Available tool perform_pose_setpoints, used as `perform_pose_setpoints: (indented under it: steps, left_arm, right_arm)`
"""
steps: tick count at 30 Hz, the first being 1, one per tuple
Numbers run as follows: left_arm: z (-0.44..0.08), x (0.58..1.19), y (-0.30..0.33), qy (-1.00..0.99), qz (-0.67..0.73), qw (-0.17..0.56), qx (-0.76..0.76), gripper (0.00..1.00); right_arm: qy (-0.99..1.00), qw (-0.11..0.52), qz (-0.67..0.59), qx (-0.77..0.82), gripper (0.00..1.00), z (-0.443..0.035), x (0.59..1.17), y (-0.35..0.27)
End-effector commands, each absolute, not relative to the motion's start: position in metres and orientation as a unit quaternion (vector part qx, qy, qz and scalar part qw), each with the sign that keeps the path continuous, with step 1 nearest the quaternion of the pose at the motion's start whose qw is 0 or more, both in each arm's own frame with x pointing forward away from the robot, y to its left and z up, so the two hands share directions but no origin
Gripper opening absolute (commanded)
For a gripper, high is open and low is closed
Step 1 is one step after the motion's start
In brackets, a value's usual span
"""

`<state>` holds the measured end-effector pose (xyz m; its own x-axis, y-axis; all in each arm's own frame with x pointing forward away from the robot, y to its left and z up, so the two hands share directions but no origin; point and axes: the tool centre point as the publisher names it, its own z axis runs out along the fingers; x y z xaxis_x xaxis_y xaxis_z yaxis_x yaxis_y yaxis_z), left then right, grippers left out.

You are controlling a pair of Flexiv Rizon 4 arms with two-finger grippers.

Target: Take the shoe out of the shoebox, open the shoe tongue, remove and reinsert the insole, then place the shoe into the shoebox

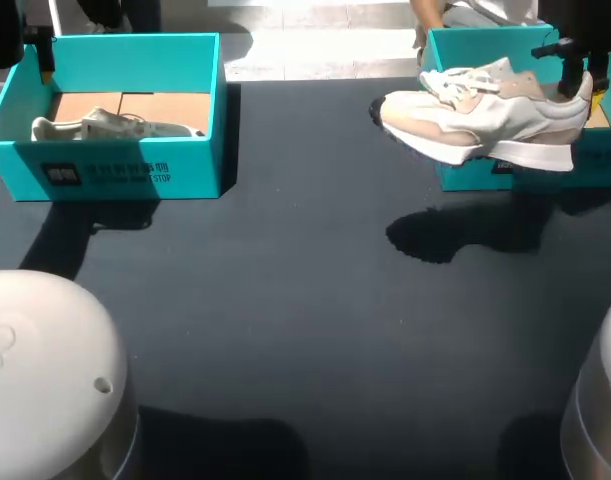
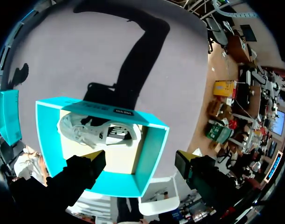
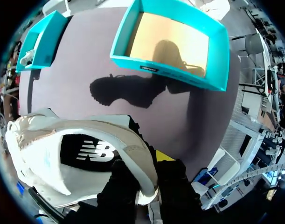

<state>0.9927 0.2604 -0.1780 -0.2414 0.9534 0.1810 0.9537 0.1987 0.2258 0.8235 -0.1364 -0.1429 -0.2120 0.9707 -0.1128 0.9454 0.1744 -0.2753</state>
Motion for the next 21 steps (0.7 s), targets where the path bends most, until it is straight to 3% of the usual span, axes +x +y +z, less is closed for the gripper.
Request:
perform_pose_setpoints:
  steps: [1, 21]
  left_arm:
    - [-0.178, 0.992, 0.261, -0.774, -0.148, 0.0, -0.616, 1.0]
    - [-0.178, 0.992, 0.261, -0.774, -0.148, 0.0, -0.616, 1.0]
  right_arm:
    - [-0.776, -0.053, 0.036, -0.628, 0.0, -0.149, 0.799, -0.127]
    - [-0.78, -0.001, 0.037, -0.624, 0.0, -0.164, 0.775, -0.08]
